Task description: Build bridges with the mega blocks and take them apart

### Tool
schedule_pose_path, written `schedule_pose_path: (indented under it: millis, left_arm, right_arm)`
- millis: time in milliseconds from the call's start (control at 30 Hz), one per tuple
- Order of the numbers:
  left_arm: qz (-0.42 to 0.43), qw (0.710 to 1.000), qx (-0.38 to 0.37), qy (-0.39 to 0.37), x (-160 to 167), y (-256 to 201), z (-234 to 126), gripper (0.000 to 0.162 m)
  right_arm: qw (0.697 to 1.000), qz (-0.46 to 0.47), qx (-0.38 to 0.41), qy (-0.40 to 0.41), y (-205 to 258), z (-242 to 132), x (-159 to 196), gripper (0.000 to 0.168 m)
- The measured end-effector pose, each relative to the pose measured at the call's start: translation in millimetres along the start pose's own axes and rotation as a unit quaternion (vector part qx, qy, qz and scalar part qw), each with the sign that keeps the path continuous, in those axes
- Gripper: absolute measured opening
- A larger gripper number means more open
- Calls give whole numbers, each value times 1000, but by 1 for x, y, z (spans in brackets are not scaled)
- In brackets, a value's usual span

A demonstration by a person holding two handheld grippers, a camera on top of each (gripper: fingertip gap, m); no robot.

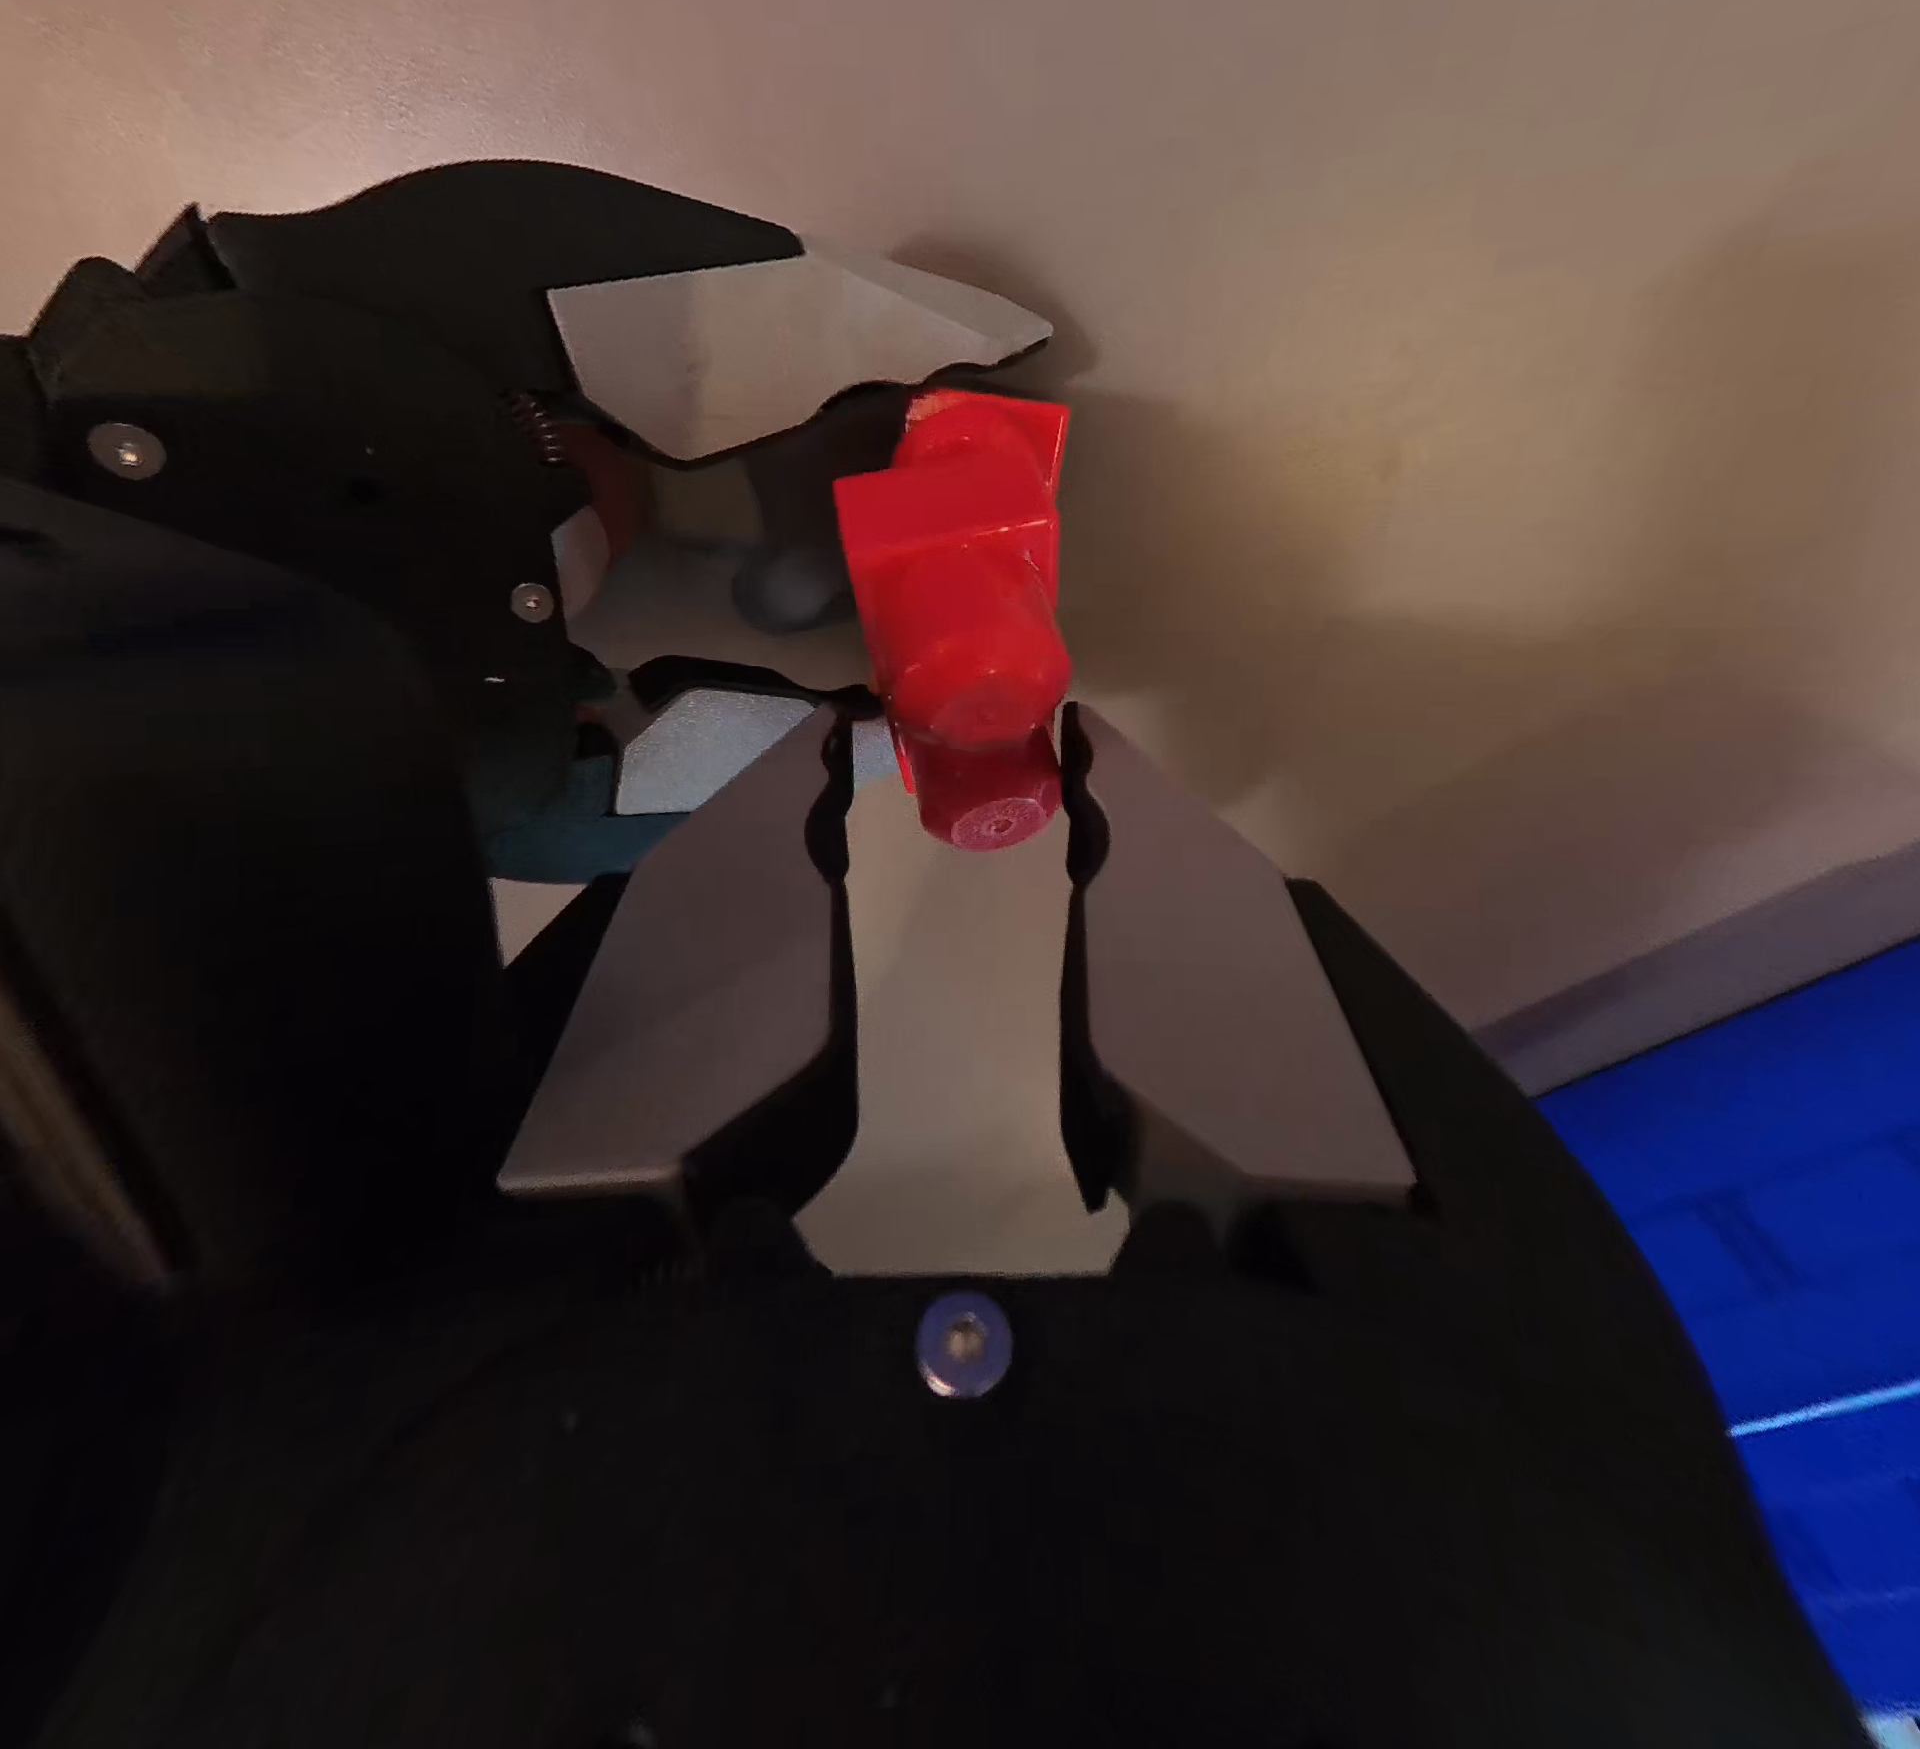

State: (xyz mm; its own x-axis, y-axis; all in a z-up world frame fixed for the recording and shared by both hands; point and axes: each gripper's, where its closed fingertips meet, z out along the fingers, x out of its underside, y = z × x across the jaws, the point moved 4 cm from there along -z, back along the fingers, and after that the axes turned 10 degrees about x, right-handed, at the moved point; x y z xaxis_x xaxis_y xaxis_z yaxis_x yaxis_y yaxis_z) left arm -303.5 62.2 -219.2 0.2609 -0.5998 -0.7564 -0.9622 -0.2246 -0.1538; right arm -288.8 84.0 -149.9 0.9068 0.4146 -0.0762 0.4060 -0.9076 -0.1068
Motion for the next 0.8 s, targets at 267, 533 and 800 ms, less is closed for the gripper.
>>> schedule_pose_path:
  millis: [267,533,800]
  left_arm:
    - [16,1000,-10,11,1,-2,2,81]
    - [27,999,-23,21,2,-2,4,82]
    - [35,999,-27,21,0,-2,6,92]
  right_arm:
    - [994,42,-65,-73,-2,-2,0,38]
    - [989,62,-61,-118,-8,-3,1,33]
    - [988,55,-56,-131,-7,-4,2,34]
